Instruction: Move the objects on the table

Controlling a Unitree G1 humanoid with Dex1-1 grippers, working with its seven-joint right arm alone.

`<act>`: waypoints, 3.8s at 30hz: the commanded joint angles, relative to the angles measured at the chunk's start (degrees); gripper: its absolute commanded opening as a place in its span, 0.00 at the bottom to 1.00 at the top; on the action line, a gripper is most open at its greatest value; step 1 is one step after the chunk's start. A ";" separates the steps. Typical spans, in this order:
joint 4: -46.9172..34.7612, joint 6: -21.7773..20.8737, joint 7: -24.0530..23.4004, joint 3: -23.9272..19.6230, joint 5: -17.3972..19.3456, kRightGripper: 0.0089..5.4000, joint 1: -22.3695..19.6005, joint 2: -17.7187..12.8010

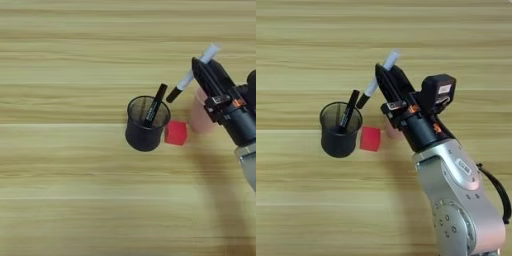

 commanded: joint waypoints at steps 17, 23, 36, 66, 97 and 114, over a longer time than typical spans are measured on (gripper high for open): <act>-6.88 5.71 -1.94 -15.60 9.21 0.14 4.15 -11.75; -7.30 7.45 -2.54 -19.10 11.39 0.14 7.32 -13.65; 0.65 12.46 -3.59 -25.31 10.35 0.14 11.84 -17.43; 21.45 18.47 -0.21 -17.27 3.81 0.14 2.90 -17.64; 46.86 8.49 4.17 -5.77 -14.39 0.14 -10.60 -15.84; 44.16 8.93 4.43 -6.81 -14.36 0.45 -10.01 -14.96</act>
